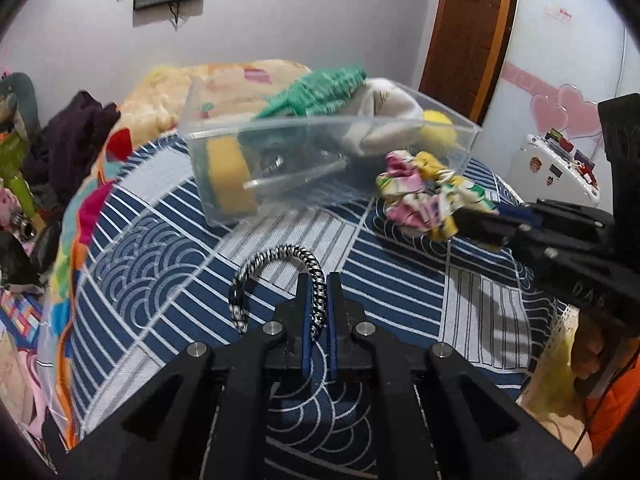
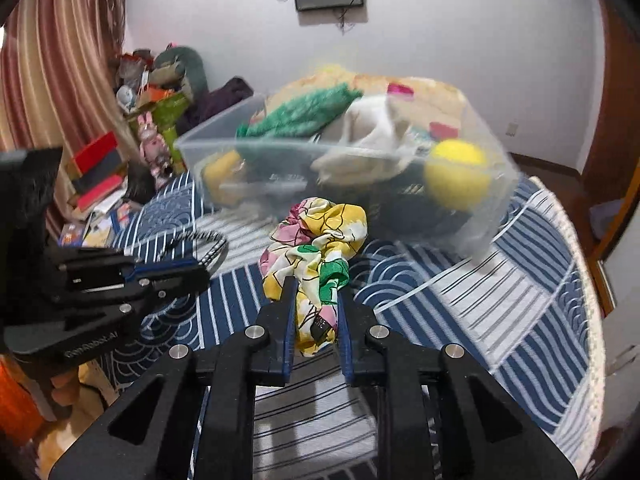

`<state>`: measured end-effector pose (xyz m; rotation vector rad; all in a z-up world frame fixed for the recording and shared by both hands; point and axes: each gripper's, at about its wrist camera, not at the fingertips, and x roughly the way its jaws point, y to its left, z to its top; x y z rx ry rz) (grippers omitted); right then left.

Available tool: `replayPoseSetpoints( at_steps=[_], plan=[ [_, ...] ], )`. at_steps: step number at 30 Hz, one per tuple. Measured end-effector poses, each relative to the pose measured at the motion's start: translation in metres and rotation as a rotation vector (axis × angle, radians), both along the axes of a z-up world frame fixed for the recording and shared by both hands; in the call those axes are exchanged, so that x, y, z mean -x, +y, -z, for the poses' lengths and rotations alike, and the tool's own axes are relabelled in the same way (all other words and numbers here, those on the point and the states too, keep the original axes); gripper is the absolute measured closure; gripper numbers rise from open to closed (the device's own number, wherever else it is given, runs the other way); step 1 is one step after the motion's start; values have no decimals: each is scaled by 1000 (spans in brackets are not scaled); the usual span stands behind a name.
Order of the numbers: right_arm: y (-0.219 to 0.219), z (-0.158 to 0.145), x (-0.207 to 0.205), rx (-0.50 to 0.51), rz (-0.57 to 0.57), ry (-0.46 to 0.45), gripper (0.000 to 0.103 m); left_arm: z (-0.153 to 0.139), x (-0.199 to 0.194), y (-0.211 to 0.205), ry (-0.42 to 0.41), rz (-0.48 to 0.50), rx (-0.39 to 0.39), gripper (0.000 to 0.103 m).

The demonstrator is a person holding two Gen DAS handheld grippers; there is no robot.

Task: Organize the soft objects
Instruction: 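Drop the cord into the clear box with the left gripper while the right gripper drops the scrunchie in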

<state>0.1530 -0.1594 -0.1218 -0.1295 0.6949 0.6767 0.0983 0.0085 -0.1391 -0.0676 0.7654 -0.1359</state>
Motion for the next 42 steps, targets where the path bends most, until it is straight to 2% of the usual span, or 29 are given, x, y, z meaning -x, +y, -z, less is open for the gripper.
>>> replayPoseSetpoints(
  at_steps=[9,18,25,31,35,38,41,42],
  plan=[
    [-20,-32,7,-54,51,-92,87,-46,17,16,-131,-32,23,98],
    [-28,-72,-5,-108,135,-207,87,-90,-4,12,-250,-28,-21,98],
    [-18,-76,-30,-125,189,-215,87,-87,-44,4,-230,-1,-9,98],
    [-4,-54,-55,-83,202,-148,87,-61,-81,-5,-149,9,-19,98],
    [2,-34,-61,-21,199,-107,86,-51,-86,-2,-125,7,-13,97],
    [-1,-28,-61,7,208,-94,83,-52,-82,-1,-125,6,0,91],
    [-6,-29,-59,2,211,-82,76,-54,-77,0,-123,7,15,81],
    [-8,-31,-57,4,214,-84,69,-54,-75,0,-124,6,18,80]
  ],
)
